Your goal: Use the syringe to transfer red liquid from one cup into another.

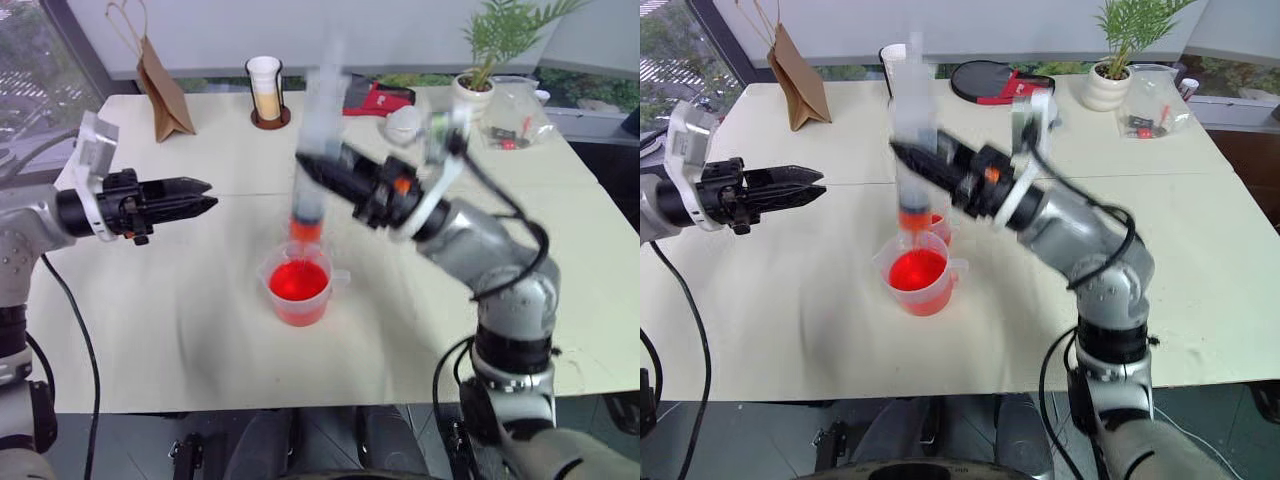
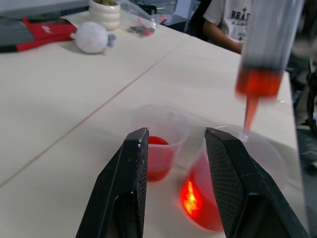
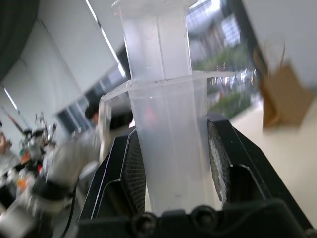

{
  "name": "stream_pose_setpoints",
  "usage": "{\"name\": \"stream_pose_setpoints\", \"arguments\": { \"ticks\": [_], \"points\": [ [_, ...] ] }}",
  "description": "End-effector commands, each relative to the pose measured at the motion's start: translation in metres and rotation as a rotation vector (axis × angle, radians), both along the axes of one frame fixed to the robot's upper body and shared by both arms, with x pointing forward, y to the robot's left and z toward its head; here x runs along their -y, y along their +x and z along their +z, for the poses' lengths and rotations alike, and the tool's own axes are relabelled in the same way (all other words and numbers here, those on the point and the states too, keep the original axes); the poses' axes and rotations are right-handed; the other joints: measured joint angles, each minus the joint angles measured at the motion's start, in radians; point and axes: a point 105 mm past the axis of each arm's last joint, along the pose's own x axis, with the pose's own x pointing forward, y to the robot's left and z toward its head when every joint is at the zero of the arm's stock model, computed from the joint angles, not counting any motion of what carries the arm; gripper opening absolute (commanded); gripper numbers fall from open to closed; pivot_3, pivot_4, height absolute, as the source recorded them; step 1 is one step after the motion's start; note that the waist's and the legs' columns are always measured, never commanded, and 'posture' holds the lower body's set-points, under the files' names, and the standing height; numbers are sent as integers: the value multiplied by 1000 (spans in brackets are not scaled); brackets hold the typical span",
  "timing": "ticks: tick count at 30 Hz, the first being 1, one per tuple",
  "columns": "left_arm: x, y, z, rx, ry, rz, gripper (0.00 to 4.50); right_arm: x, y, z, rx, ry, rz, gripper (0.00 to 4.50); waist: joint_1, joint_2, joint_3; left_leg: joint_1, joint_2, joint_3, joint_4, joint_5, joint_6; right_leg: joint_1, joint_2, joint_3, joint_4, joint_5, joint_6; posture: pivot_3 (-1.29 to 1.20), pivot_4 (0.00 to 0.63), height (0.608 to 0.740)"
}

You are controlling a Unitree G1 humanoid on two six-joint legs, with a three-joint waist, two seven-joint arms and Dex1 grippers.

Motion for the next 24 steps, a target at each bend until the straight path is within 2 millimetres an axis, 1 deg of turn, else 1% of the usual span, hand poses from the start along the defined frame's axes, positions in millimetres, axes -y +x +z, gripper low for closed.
{"name": "stream_pose_setpoints", "arguments": {
  "ticks": [1,5,8,12,16,18,21,24],
  "points": [
    [1,3,12,72,8,4,1790,0,22,5,80,-34,-35,1388,1,0,0,0,0,0,-1,0,0,0,0,0,0,0,0,0,150,739],
    [3,7,14,93,3,14,1790,-3,46,-4,107,-69,-37,1388,1,0,0,2,0,1,0,0,0,2,0,0,0,0,0,0,150,739],
    [3,13,23,138,-27,46,1790,-11,59,-21,108,-121,-21,1388,-1,0,0,2,0,1,0,0,-1,2,0,0,0,0,0,0,150,739],
    [6,20,44,208,-64,45,1790,-17,62,-39,117,-166,-1,1388,-2,0,0,2,0,1,-1,2,-4,2,0,0,0,0,0,0,150,739],
    [16,33,80,313,-106,4,1790,-18,65,-42,123,-171,1,1388,3,0,0,1,0,1,0,3,-4,2,1,0,0,0,0,0,150,739],
    [26,44,94,359,-111,-23,1790,-20,65,-42,129,-172,1,1388,3,-1,0,1,-1,0,1,3,-5,3,0,-1,-1,0,0,0,150,739],
    [44,60,105,414,-95,-54,1790,-22,65,-41,141,-170,4,1388,4,-1,0,1,-1,0,1,3,-5,4,0,-2,-1,0,0,0,150,739],
    [59,68,107,430,-97,-108,1790,-24,63,-41,152,-173,7,1388,-2,-1,0,1,-1,1,0,3,-5,3,0,-1,0,0,0,0,150,739]
  ]
}}
